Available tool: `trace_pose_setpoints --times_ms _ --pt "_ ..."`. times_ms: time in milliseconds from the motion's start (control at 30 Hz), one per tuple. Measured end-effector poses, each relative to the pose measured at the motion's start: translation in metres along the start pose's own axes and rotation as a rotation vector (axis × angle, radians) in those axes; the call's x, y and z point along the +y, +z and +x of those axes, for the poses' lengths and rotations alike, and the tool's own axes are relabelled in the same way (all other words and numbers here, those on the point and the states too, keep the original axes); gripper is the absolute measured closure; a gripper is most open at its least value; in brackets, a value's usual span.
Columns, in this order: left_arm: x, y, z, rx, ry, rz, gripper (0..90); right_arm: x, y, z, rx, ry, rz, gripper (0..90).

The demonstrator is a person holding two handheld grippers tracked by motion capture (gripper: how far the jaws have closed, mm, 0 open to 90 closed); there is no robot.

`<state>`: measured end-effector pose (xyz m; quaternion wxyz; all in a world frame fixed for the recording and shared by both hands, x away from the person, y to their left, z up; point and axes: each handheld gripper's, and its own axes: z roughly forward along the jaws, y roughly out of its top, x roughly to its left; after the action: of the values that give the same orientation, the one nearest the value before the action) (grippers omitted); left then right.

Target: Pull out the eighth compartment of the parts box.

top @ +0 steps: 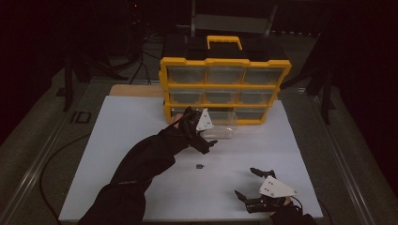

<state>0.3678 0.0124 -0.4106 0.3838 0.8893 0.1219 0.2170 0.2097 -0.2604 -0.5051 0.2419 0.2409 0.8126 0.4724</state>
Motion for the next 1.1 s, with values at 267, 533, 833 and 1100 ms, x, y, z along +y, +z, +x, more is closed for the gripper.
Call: trace_pose_setpoints --times_ms 267,533,833,1100 --pt "-0.009 -0.006 0.001 -0.039 -0.046 -0.031 0.2 0.000 0.001 0.000 0.002 0.000 0.002 8.3" --pt "-0.016 -0.011 -0.002 -0.048 -0.062 -0.036 0.7 0.000 0.001 0.000 0.004 0.002 0.005 8.3" --pt "-0.025 -0.017 -0.006 -0.049 -0.095 -0.024 1.9 0.000 0.001 0.000 0.004 0.004 0.005 8.4" --pt "-0.031 -0.022 -0.014 -0.062 -0.112 -0.037 2.0 0.000 0.001 0.000 0.005 0.004 0.003 8.3"
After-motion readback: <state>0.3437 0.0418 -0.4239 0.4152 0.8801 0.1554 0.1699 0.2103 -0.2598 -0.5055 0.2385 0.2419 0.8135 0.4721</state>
